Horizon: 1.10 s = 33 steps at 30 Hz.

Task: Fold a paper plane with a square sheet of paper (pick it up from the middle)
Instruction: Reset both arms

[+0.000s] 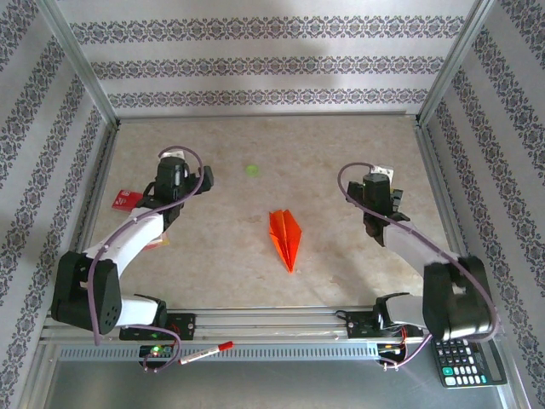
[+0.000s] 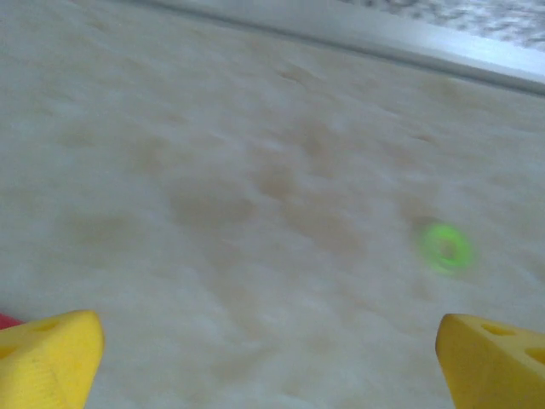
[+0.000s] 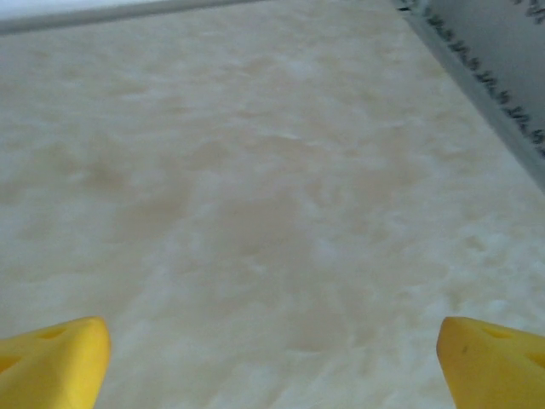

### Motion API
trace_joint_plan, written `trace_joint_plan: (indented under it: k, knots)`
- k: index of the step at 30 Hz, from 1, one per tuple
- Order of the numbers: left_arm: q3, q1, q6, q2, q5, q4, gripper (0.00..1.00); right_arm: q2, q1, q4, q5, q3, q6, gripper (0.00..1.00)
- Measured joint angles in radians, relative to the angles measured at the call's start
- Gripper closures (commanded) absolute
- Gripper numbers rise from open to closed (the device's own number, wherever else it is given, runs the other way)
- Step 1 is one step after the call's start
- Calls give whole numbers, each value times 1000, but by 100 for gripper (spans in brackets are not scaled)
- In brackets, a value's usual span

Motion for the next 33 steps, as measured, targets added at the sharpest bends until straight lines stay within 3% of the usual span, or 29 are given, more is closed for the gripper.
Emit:
trace_joint_plan:
  k: [3, 8, 11, 14, 17, 19, 24, 27, 33]
  knots:
    - [-58, 63, 93, 43, -47, 116, 0, 71, -30, 101, -31, -53, -65, 2]
    - [-120, 130, 187, 159, -19, 268, 0, 100, -99, 249, -158, -67, -111, 2]
    - [-198, 148, 204, 162, 29, 448, 0, 137, -148, 355, -243, -67, -124, 3]
    - [-265, 156, 208, 204, 85, 658, 7, 151, -163, 408, -298, -80, -130, 2]
    - [-348, 145, 222, 237, 96, 811, 3, 161, -163, 531, -338, -137, -134, 2]
    - [-377, 138, 225, 213, 92, 815, 0, 188, -163, 603, -359, -173, -134, 2]
    - [-295, 134, 227, 2, 72, 615, 0, 202, -163, 645, -377, -190, -140, 2]
    - [-294, 135, 240, -45, 57, 622, 0, 201, -162, 670, -380, -190, -147, 2]
    - [-420, 149, 276, 216, 66, 800, 0, 201, -162, 681, -380, -190, -153, 2]
